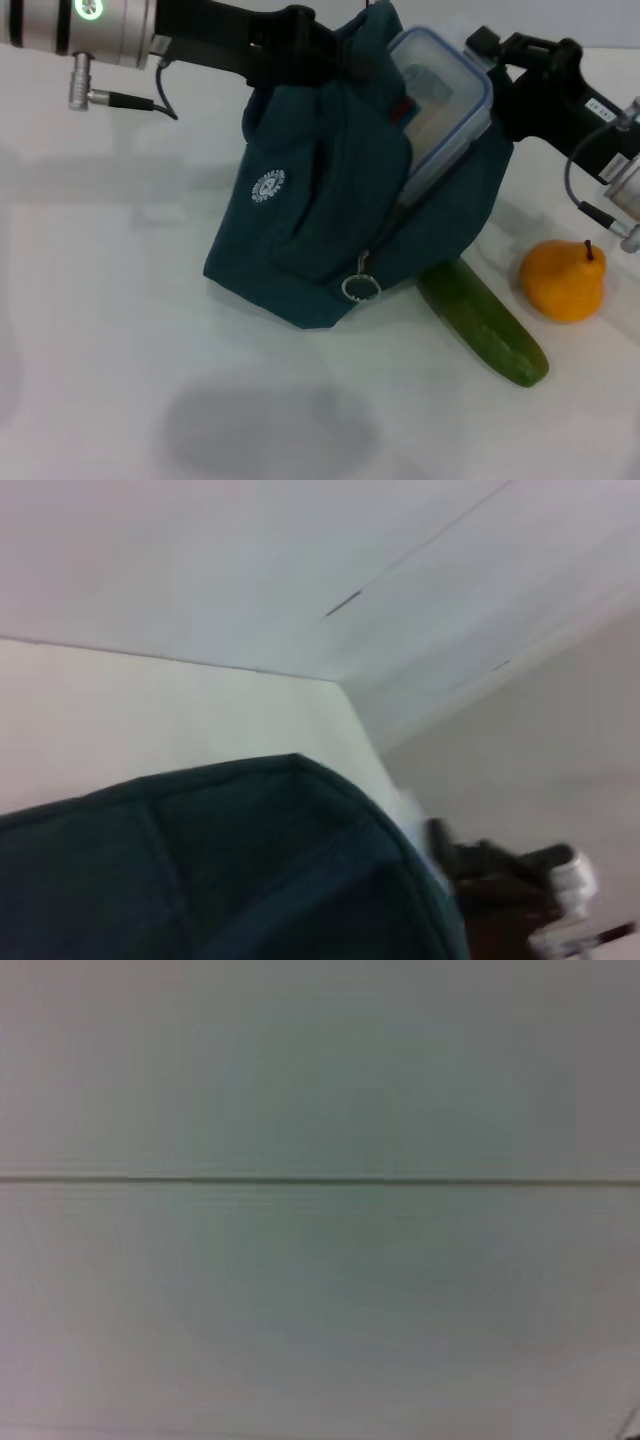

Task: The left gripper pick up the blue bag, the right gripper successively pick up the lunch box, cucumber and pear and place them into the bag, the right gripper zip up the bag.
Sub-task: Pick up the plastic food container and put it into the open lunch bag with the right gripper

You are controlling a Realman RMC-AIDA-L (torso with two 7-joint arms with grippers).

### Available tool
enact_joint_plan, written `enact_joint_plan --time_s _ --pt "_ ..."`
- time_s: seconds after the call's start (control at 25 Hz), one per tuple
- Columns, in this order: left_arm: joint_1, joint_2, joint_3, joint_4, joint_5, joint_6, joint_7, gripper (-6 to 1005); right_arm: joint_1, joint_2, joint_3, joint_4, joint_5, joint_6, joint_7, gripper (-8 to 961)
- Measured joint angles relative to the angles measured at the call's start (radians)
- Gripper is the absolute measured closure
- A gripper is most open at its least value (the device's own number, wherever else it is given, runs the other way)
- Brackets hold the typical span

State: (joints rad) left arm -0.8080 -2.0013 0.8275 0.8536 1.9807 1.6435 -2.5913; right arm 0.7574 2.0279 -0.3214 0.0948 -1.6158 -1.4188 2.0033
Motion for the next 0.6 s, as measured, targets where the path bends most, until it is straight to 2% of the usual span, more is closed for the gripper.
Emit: enact_joint_plan --time_s 0.16,0.4,0.6 --pt "-0.006 0.011 0.006 -0.041 -0.044 0.003 0.009 918 0.032 0.000 -0.001 -0.002 -0.036 0.051 0.000 856" --pt "-0.013 0.012 0.009 -0.043 -0.044 0.005 0.013 918 0.091 0.000 -0.002 -0.013 -0.145 0.094 0.000 853" --pt "-0.005 0.013 0.010 -0.048 -0.041 0.007 0.018 918 0.099 0.000 -0.029 -0.044 -0.147 0.083 0.000 851"
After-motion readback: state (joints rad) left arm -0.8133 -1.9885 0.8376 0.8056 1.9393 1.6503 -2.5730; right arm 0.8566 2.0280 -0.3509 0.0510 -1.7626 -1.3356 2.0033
